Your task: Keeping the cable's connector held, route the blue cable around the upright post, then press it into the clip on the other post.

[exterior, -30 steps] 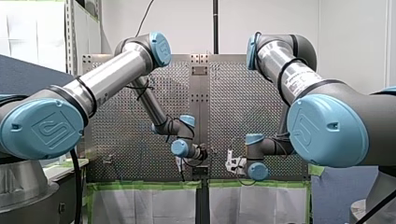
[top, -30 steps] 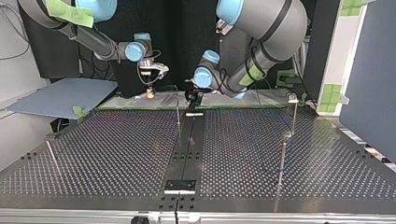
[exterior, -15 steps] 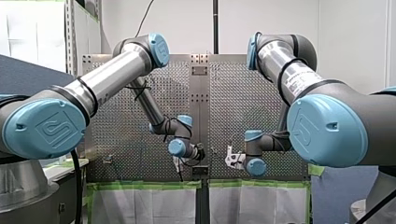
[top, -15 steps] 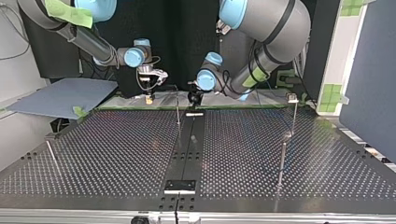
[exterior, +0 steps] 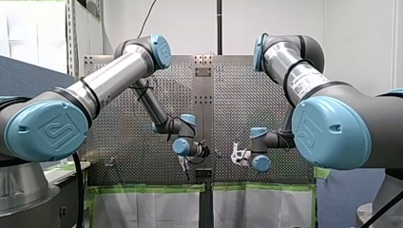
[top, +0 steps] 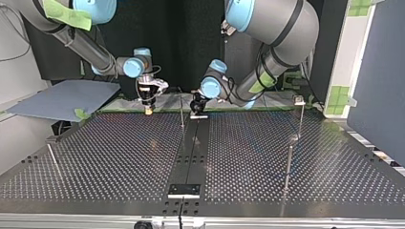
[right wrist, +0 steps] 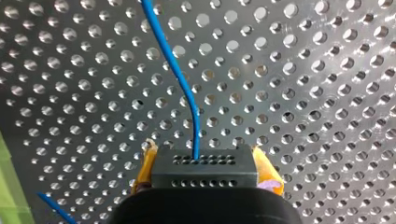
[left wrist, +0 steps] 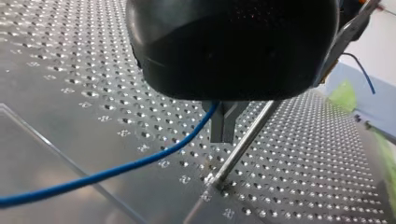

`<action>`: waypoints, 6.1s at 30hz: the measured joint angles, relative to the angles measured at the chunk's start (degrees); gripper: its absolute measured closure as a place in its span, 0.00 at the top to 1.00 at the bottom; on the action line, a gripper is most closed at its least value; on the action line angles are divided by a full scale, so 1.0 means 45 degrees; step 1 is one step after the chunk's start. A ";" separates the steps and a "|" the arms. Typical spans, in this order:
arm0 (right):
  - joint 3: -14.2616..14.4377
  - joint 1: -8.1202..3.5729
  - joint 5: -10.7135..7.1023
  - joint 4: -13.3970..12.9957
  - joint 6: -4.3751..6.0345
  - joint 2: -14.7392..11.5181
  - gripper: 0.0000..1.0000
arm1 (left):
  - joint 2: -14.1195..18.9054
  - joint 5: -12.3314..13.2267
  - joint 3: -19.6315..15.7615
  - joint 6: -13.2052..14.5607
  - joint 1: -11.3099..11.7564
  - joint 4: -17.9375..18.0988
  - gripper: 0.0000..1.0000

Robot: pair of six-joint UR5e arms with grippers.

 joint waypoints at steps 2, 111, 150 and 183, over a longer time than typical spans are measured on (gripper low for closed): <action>-0.0121 -0.0032 -0.0001 0.0154 -0.0033 0.0000 0.00 | -0.0069 -0.0180 0.0081 -0.0011 0.0018 -0.0006 0.00; -0.0553 -0.1049 0.0019 0.0665 -0.0151 0.0245 0.00 | -0.0632 -0.0082 0.0242 0.3386 0.0323 -0.1978 0.99; -0.0559 -0.1201 0.0001 0.0606 -0.0109 0.0256 0.00 | 0.0519 -0.0304 -0.0368 0.4970 -0.0728 -0.2913 0.99; -0.0566 -0.1223 -0.0195 0.0620 -0.0155 0.0301 0.00 | 0.1000 -0.0129 -0.1560 0.4895 -0.1265 -0.1337 0.99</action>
